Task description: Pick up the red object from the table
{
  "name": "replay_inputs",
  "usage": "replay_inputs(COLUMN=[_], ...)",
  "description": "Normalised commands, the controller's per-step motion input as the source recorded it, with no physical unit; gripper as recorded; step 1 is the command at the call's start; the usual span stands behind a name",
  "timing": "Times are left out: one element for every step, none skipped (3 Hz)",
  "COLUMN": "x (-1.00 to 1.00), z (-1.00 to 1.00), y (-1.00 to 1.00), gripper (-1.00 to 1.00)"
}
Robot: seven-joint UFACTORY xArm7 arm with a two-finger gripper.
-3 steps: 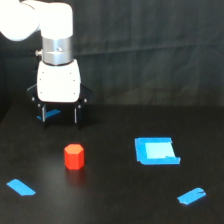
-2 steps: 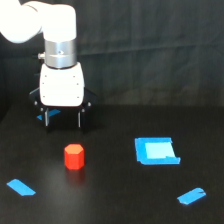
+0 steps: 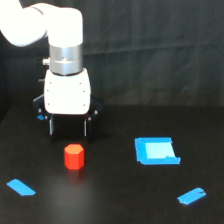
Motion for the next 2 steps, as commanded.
replay_inputs(x=[0.25, 0.24], z=[0.04, -0.21], y=[-0.97, -0.83], gripper=[1.00, 0.94])
